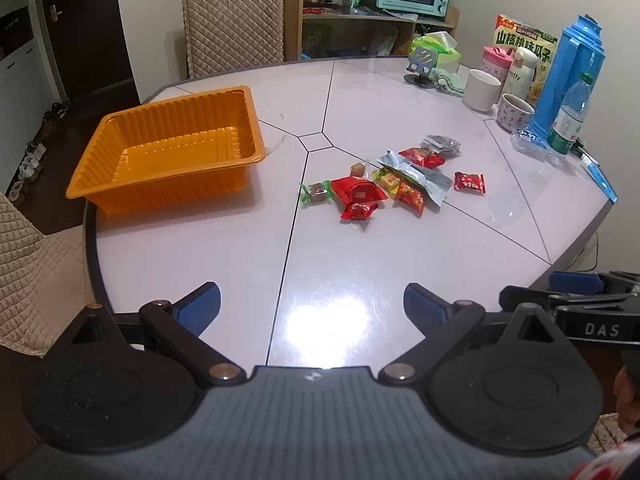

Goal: Organize snacks
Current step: 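Grasp the small green-ended packet with the left gripper while the right gripper grasps a red candy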

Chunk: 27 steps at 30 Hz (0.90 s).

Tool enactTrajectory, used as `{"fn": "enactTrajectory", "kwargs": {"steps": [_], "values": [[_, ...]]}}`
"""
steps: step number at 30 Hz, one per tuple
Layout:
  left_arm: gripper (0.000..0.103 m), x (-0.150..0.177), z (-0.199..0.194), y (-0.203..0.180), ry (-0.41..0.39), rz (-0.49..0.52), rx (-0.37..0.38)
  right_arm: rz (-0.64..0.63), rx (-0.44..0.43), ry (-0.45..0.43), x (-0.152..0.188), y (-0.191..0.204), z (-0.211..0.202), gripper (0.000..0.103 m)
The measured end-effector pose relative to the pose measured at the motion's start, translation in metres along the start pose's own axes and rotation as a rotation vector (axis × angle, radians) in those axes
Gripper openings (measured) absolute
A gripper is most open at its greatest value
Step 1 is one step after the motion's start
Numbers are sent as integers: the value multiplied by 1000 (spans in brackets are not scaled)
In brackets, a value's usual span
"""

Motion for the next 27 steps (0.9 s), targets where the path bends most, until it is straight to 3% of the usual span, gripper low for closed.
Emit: {"fn": "enactTrajectory", "kwargs": {"steps": [7,12,15,18,27], "values": [[88,-15,38,4,-2,42,13,0,-20,-38,-12,1,23,85],[85,-26,64,10,-2,64,29,-53,-48,-49,-23,14,49,84],[78,-32,80,15,3,82,41,-88,-68,-55,-32,24,67,84],[77,-37,95,20,11,89,53,-129,-89,-48,-39,34,86,70],[71,-43,130,37,38,109,84,-245,-118,10,-54,60,143,49]]}}
Point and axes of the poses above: each gripper's, at about its wrist camera, not at the fingertips, and z roughly the way its jaws point, y to its left, x to its underside, the point moved 6 cm from there along z, roughly the way its jaws point, and after that the axes turned 13 degrees about z, right-handed, at the moved point
